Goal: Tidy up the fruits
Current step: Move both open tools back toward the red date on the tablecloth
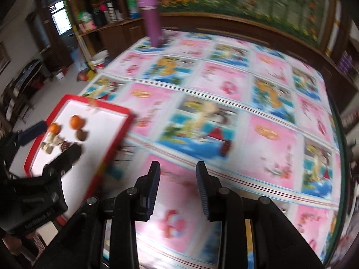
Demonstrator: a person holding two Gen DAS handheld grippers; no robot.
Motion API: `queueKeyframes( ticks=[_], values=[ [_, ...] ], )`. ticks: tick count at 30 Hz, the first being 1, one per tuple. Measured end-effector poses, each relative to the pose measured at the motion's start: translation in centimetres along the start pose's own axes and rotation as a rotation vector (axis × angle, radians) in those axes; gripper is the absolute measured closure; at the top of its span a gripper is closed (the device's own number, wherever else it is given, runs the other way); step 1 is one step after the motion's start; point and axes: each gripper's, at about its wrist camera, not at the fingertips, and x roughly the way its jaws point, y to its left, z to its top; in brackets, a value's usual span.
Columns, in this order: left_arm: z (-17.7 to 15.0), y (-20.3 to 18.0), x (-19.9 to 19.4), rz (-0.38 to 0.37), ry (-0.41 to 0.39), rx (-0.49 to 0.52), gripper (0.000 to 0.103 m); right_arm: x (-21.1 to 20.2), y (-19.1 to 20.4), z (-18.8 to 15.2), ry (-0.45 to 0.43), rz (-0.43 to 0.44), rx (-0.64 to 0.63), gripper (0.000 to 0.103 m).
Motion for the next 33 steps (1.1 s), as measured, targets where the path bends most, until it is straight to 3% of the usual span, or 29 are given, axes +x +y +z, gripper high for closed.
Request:
queueKeyframes(
  ticks=[9,20,26,33],
  values=[
    [1.9,-6.8,3.0,-0.075,0.09,0.077,0.02,1.0,-7.0,0.5,0.064,-0.039,0.104,0.069],
    [3.3,-11.2,7.3,-0.073,0.163,0.13,0.02,2.7,-11.5,1.1,0.087,-0.027,0.18,0.069],
    [3.6,-11.3,9.4,-0.075,0.207,0.137,0.02,3.6,-11.6,2.2,0.095,-0.002,0.186,0.069],
    [5.9,-7.3,10.4,-0.068,0.24,0.064,0.02,5.6,-9.0,4.7,0.131,0.033,0.139,0.069]
  ],
)
